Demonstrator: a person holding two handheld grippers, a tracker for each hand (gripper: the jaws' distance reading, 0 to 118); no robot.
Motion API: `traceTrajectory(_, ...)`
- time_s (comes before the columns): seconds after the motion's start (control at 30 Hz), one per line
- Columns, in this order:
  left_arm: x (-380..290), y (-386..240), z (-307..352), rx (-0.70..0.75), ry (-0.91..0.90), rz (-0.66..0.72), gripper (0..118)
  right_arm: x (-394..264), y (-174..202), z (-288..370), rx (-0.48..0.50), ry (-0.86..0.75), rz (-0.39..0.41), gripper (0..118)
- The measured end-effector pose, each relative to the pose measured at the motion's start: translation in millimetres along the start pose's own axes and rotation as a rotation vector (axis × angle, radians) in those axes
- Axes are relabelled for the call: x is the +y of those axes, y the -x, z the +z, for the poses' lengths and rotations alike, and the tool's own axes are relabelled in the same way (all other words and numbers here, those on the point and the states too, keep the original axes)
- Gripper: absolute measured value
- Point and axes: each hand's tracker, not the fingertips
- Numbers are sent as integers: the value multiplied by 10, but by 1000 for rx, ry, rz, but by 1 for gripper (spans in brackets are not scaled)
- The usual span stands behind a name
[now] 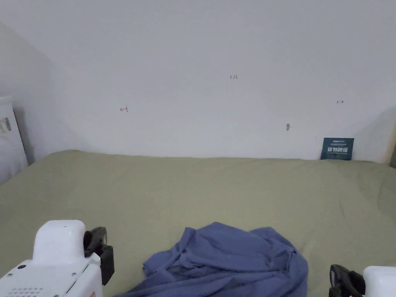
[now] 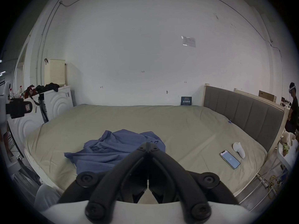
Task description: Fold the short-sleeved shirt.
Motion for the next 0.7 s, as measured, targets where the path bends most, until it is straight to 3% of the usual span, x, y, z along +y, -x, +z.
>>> traceTrajectory(0.07, -79, 96, 86, 83, -22, -16, 0, -13, 46, 55, 4, -13, -1, 2)
traceTrajectory(0.4, -142, 300, -20, 65, 54, 44, 0, -13, 116, -13, -2, -11, 19, 2)
traceTrajectory(0.7, -464, 511, -1331, -24, 441, -28, 0, -127, 184, -313, 37, 55, -2, 2)
